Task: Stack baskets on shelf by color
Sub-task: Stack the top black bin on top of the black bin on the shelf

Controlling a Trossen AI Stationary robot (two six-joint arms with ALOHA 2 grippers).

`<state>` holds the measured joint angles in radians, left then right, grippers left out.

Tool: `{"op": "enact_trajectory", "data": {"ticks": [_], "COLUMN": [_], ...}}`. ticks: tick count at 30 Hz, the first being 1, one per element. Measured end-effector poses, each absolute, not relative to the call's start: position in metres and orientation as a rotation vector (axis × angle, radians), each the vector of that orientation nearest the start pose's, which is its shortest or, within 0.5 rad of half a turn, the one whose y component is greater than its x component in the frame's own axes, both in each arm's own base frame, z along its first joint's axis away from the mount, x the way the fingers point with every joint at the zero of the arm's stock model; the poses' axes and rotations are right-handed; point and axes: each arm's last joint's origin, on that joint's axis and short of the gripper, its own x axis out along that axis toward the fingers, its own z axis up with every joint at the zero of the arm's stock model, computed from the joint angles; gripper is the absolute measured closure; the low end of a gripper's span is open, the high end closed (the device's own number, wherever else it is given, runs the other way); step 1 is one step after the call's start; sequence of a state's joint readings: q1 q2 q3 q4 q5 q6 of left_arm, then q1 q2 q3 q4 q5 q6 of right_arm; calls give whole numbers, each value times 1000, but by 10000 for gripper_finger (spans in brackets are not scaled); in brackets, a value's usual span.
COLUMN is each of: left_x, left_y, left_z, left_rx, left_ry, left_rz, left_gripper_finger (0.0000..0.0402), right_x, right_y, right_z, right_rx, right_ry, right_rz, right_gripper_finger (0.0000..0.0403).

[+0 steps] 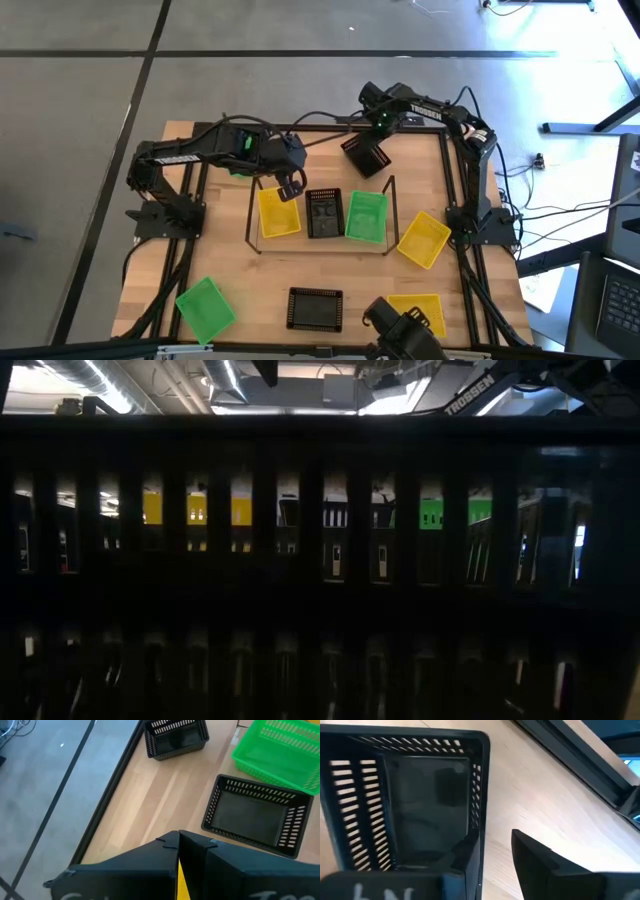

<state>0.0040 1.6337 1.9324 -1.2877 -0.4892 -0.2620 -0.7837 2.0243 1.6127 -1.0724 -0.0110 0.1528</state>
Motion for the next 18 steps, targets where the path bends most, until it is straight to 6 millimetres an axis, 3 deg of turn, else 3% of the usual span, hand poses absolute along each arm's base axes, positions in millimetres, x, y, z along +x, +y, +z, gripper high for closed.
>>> {"op": "enact_trajectory", "data": {"ticks": [18], "left_x": [304], "left_y": [14], "left_z": [418], "left_rx": [4], "left_ry": [899], "left_rz": [572], "left_gripper_finger": [401], "right_x": [279], "right_y": [-277], "right_z": [201], "right_rx": [747], "right_ry": [1342], "right_rz": [-731], "right_gripper_finger": [292]}}
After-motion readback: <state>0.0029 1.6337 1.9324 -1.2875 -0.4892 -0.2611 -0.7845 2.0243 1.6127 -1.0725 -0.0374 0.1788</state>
